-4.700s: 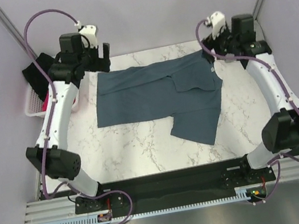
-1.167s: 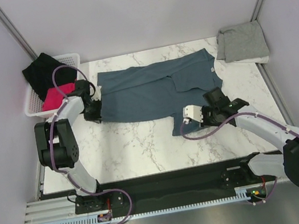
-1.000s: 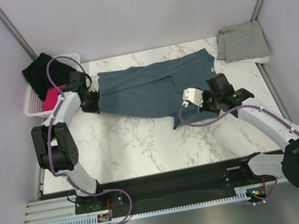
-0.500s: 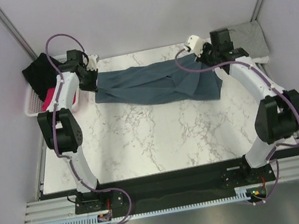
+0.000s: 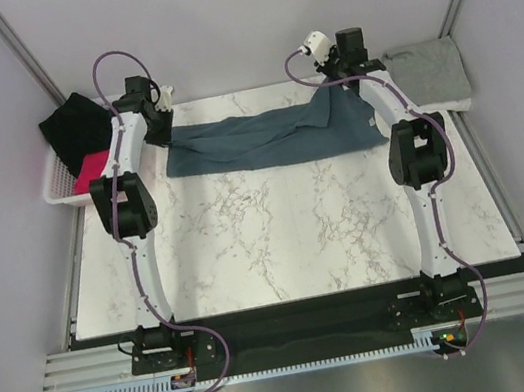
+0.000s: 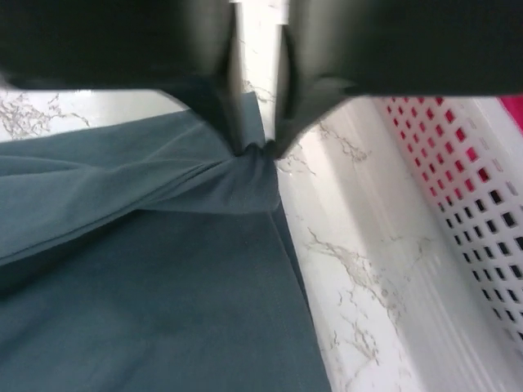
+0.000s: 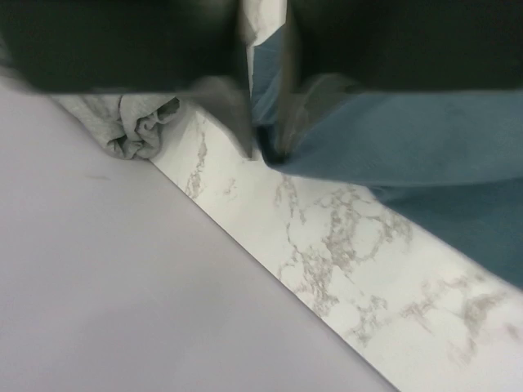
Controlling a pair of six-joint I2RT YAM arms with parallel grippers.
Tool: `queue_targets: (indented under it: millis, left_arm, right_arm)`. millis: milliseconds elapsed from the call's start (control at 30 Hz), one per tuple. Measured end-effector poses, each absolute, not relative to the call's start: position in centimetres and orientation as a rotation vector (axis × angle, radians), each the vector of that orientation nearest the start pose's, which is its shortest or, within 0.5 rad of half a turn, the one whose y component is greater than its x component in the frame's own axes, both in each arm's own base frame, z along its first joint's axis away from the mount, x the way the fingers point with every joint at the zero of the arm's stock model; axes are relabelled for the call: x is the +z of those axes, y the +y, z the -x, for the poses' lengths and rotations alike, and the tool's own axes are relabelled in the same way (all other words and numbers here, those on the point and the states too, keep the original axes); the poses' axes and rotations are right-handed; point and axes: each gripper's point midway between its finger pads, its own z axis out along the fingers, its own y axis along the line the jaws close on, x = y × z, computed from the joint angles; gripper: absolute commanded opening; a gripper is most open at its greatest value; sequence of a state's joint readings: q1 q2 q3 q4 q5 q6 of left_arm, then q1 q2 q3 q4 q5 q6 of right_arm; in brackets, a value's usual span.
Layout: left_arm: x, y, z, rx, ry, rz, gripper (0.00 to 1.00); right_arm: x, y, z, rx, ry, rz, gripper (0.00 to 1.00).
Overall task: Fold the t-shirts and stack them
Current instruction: Fold the tshirt
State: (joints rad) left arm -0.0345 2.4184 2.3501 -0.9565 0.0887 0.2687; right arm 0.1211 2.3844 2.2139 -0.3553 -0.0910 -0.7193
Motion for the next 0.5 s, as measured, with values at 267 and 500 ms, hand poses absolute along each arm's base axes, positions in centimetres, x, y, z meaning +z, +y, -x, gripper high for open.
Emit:
queue_targets:
  millis: [267,500]
  left_arm:
    - [7.9,-1.4,-54.7,0.006,2.624,-0.395,0.58]
    - [9.9,-2.6,-51.9,-0.108,2.620,-0.381,0.57]
  right_arm:
    - [12.6,5.0,-66.7,-0.346,2.014,0.717,0.78]
    - [16.9,6.7,-62.5,-0.116,2.047,0.522,0.73]
